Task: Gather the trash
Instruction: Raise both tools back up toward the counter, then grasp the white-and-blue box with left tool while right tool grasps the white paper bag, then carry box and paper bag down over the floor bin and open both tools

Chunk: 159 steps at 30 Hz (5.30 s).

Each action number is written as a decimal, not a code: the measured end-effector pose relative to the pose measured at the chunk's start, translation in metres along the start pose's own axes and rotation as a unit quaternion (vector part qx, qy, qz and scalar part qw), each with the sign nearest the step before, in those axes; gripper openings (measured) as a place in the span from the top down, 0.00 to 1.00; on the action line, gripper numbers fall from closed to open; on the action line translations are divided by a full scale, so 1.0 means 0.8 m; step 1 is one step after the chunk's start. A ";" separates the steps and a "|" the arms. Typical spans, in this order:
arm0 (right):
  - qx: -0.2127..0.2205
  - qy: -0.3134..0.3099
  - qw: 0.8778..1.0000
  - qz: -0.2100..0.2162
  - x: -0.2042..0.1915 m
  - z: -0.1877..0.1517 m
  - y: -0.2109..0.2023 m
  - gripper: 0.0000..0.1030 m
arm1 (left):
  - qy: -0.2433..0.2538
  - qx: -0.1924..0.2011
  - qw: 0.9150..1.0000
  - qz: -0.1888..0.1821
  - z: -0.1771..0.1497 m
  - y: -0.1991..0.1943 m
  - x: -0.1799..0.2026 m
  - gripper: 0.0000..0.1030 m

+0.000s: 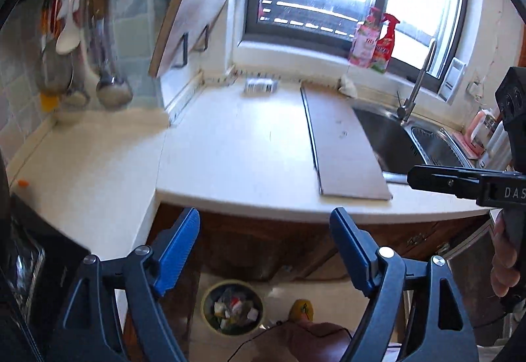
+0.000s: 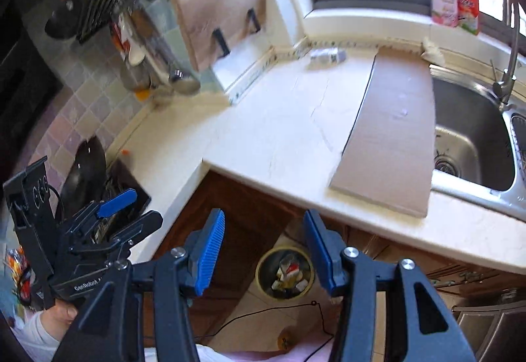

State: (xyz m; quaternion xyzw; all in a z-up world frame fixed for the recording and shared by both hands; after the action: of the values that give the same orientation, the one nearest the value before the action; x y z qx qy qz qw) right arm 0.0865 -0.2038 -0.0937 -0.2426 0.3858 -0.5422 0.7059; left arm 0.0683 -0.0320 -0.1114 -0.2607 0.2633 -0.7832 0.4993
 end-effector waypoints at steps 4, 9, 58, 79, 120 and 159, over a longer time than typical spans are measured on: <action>0.029 0.004 1.000 -0.010 0.018 0.047 -0.019 0.51 | 0.014 0.037 0.999 0.000 0.060 0.008 0.012 0.13; 0.052 0.016 0.998 -0.019 0.058 0.123 -0.034 0.51 | 0.027 0.066 0.997 0.004 0.143 0.035 0.023 0.10; -0.025 0.116 0.976 -0.181 0.549 0.391 0.378 0.33 | 0.208 -0.282 0.930 0.113 0.349 0.730 -0.059 0.08; 0.036 0.078 0.976 -0.200 0.508 0.360 0.282 0.51 | 0.122 -0.268 0.952 0.082 0.347 0.671 -0.047 0.68; -0.094 -0.046 0.994 0.010 -0.046 -0.090 0.089 0.51 | -0.094 -0.202 0.974 0.047 -0.100 0.067 -0.047 0.68; -0.339 -0.058 0.939 0.002 -0.039 -0.331 0.478 0.39 | -0.243 -0.253 0.929 0.117 -0.390 0.270 -0.232 0.23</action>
State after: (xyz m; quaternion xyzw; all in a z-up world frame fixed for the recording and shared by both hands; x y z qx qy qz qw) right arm 0.0898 -0.0414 -0.5305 -0.4976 0.5055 -0.3634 0.6040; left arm 0.0656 0.1074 -0.5103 -0.5280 0.3524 -0.5391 0.5535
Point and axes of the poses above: each gripper's, at about its wrist camera, not at the fingertips, and y roughly the way its jaws point, x to its right, z to its top, the point moved 7 cm from there along y, roughly the way its jaws point, and after that the axes turned 5 degrees about -z, right-handed, at the moved point
